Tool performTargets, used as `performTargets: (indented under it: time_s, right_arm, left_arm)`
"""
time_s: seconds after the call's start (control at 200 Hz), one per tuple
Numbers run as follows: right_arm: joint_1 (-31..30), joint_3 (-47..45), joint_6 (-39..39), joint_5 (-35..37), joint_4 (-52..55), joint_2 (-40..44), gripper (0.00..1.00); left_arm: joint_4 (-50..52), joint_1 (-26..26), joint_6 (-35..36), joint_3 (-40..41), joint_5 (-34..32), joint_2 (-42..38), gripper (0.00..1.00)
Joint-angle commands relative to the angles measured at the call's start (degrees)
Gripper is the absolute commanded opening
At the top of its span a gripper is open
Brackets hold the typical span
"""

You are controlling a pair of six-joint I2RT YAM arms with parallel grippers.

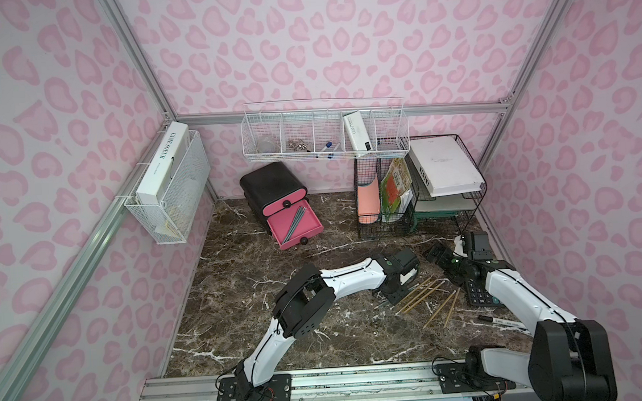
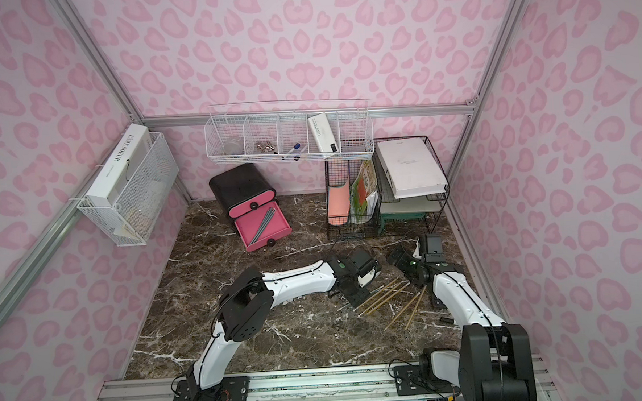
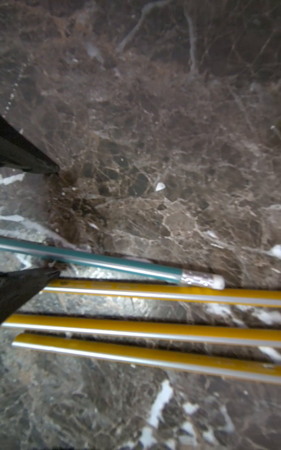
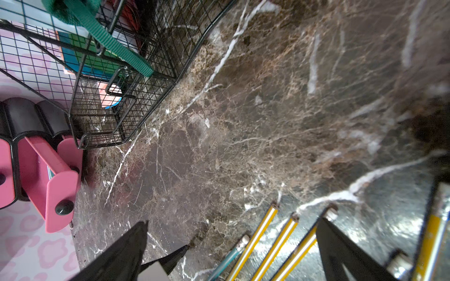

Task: Please place the pencils in the drawer according to their color
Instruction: Pick up the pencil from the center of the board.

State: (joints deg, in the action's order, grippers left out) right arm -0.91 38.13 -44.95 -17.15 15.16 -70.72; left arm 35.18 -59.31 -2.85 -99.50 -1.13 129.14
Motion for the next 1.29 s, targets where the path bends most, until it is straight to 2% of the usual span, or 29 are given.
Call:
performTargets:
  time_s: [0.0, 0.325, 0.75, 0.945, 1.05, 1.29]
  right_arm:
    - [-0.1, 0.5, -0.2, -0.1, 0.5, 0.4, 1.00]
    - [0.0, 1.1, -0.1, 0.4, 1.5, 1.2, 1.00]
    - [-0.1, 1.2, -0.2, 0.4, 1.5, 1.3, 1.00]
    - [-0.1, 1.5, -0.3, 0.3, 1.5, 1.4, 1.00]
    - [-0.1, 1.6, -0.4, 0.3, 1.5, 1.5, 1.00]
    - [-0.1, 1.9, -0.4, 0.3, 1.5, 1.6, 1.00]
  left_arm:
    - [2.4, 0.0, -0.1, -1.4, 0.6, 2.3, 0.57]
    - [2.8, 0.0, -0.3, -6.5, 2.9, 6.7, 0.48]
    - [3.1, -0.1, -0.9, -4.8, 3.5, 7.2, 0.16]
    - [3.5, 0.0, -1.0, -4.6, 2.9, 7.2, 0.10]
    - [4.0, 0.0, -0.8, -4.6, 3.0, 7.1, 0.00]
    - [4.1, 0.2, -0.5, -3.1, 2.6, 5.9, 0.00]
